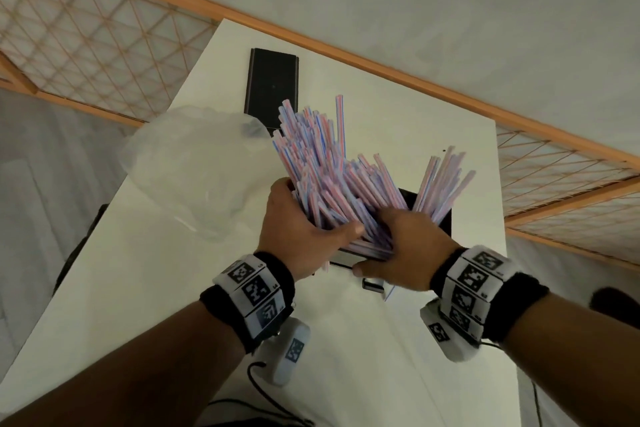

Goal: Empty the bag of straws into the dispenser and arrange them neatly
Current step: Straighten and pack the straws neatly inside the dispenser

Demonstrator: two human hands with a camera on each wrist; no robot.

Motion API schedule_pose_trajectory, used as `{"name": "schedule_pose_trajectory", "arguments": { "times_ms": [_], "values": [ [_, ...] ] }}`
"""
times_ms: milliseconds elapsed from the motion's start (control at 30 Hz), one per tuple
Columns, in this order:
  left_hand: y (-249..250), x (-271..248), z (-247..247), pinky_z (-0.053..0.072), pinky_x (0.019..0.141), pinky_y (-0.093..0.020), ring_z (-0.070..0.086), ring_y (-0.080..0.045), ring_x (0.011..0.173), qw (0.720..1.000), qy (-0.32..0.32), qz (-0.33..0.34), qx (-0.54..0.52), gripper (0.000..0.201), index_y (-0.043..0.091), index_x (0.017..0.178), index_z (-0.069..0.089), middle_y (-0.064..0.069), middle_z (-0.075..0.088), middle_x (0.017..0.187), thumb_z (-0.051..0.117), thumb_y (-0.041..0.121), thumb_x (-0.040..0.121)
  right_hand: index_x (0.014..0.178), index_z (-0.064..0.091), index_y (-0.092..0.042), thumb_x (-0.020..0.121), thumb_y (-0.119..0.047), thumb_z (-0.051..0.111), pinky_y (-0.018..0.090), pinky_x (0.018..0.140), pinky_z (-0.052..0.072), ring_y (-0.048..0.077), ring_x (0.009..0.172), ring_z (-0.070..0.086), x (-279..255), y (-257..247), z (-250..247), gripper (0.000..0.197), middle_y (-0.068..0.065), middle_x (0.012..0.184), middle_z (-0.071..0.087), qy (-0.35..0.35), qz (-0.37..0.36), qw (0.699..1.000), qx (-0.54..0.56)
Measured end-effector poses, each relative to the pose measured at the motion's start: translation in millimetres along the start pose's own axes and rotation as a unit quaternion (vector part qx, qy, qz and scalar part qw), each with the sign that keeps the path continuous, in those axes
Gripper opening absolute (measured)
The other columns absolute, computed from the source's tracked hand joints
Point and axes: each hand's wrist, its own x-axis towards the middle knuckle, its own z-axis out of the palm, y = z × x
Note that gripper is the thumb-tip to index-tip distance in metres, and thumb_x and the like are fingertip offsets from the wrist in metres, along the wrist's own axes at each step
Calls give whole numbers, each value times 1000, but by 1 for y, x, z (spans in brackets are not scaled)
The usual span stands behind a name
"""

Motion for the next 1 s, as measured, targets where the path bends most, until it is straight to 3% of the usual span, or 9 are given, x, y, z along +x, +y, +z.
{"name": "schedule_pose_trajectory", "arguments": {
  "times_ms": [67, 167, 300, 400, 633, 767, 867, 933, 1000],
  "values": [
    [12, -5, -3, 61, 82, -31, 70, -7, 102, 998, 1, 16, -55, 85, 15, 120, 59, 4, 71, 112, 87, 64, 57, 93, 48, -20, 69, -61, 78, 30, 61, 37, 15, 70, 47, -13, -2, 1, 56, -7, 82, 48, 52, -20, 998, 17],
    [23, -10, -6, 55, 95, -36, 65, -3, 110, 993, 14, 10, -116, 76, 15, 127, 53, 8, 68, 118, 75, 61, 70, 91, 56, -20, 75, -50, 76, 31, 65, 40, 18, 73, 51, -20, -8, 9, 40, -4, 83, 56, 17, -38, 998, 39],
    [28, -11, -5, 52, 101, -38, 63, -3, 113, 988, 13, -12, -151, 80, 16, 128, 52, 7, 66, 122, 65, 72, 71, 85, 49, -28, 78, -48, 73, 28, 67, 38, 18, 74, 48, -9, -16, 20, 32, -7, 83, 51, 1, -24, 999, 23],
    [27, -10, -6, 51, 103, -42, 62, -11, 119, 983, 6, -31, -179, 92, 19, 130, 52, 5, 65, 127, 63, 85, 67, 96, 54, -27, 76, -51, 72, 30, 70, 49, 21, 79, 60, -2, -23, 21, 36, -6, 85, 63, -41, -6, 999, 17],
    [36, -12, -7, 55, 97, -41, 66, -7, 111, 986, -7, -34, -165, 89, 18, 126, 51, 5, 67, 121, 70, 78, 63, 99, 58, -21, 73, -42, 79, 41, 77, 56, 21, 78, 64, 20, -31, 6, 40, 0, 87, 66, -156, 10, 987, 26],
    [38, -14, -8, 56, 93, -38, 66, -10, 108, 991, -10, -16, -131, 93, 16, 122, 50, 2, 65, 118, 71, 81, 59, 113, 58, -22, 69, -40, 82, 43, 86, 56, 19, 89, 66, 30, -30, 2, 53, -3, 102, 68, -206, 9, 978, 44],
    [36, -14, -7, 57, 86, -27, 65, -1, 105, 995, -11, -7, -101, 88, 23, 117, 47, 5, 63, 117, 77, 76, 53, 132, 51, -26, 69, -40, 84, 38, 96, 51, 16, 102, 61, 31, -30, 5, 73, -11, 116, 62, -233, 8, 971, 54],
    [36, -14, -7, 56, 82, -21, 64, 3, 103, 996, -9, -2, -86, 90, 22, 117, 47, 7, 63, 115, 80, 72, 50, 136, 50, -26, 72, -37, 84, 32, 94, 47, 14, 99, 56, 30, -32, 4, 73, -13, 110, 56, -237, 12, 969, 68],
    [32, -11, -6, 59, 83, -29, 68, -5, 104, 996, -6, 0, -89, 95, 17, 120, 52, 3, 67, 114, 83, 74, 51, 133, 53, -24, 76, -35, 83, 31, 91, 47, 15, 98, 57, 32, -34, 3, 66, -11, 105, 55, -240, 16, 969, 52]
  ]
}}
